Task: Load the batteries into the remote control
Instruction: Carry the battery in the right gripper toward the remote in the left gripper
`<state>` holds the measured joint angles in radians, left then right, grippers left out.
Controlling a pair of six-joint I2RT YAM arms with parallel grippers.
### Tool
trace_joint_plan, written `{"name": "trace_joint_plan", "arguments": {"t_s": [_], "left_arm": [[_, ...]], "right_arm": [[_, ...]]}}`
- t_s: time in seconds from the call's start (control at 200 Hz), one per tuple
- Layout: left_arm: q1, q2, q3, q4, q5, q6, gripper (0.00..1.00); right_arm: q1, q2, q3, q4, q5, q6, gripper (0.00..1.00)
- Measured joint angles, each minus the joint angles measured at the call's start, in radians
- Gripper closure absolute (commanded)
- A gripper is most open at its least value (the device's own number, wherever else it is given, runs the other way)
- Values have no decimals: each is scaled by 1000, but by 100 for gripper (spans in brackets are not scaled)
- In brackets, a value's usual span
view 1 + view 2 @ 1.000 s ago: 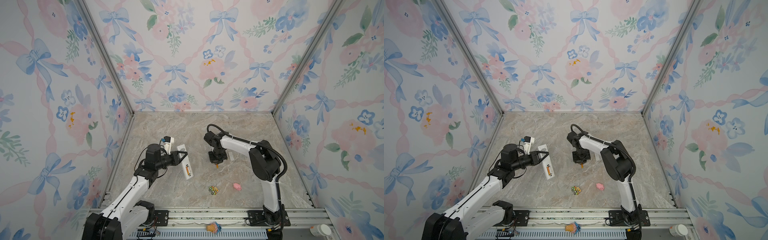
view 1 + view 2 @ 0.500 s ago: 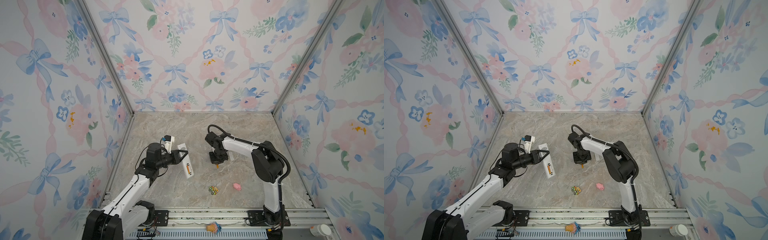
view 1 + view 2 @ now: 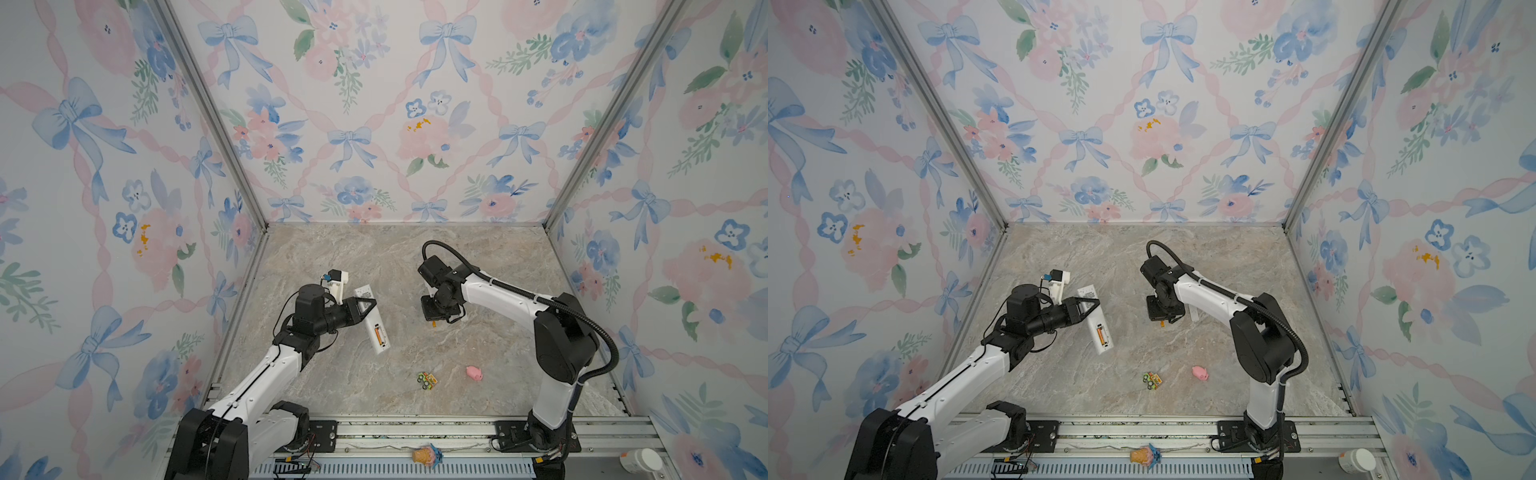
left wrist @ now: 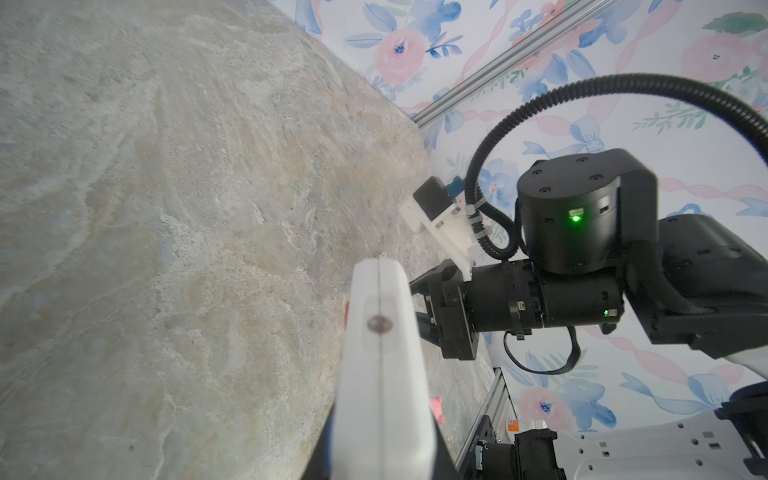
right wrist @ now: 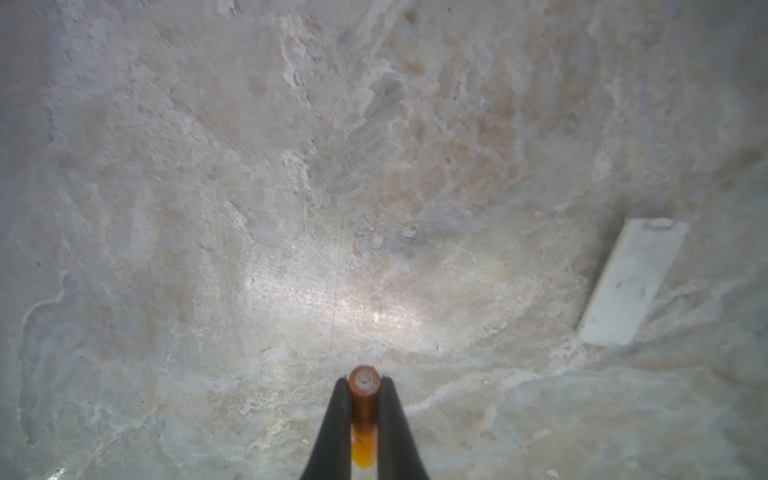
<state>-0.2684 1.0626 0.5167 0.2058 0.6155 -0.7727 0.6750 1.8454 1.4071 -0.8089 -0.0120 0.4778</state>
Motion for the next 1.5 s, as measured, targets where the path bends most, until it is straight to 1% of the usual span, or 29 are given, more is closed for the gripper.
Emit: {"name": "trace_joint_plan", "arguments": {"t_s": [0.47,0.835,0.97,1.32,1.5], "left_arm": [[43,15,17,10,-3,-24,100],[86,38,20,49,10,-67,100],[89,40,20,68,14,-80,100],[89,40,20,117,36,-127,100],[93,40,20,132,36,-149,100]], "right_arm": [[14,-122,-22,60,-39,-8,100],[61,-217,9,112,-63,-8,100],[86,-257,30,128,-65,-12,100],[151,-266,136,143,-82,-34,100],[160,-266,152,152,-87,-42,100]]}}
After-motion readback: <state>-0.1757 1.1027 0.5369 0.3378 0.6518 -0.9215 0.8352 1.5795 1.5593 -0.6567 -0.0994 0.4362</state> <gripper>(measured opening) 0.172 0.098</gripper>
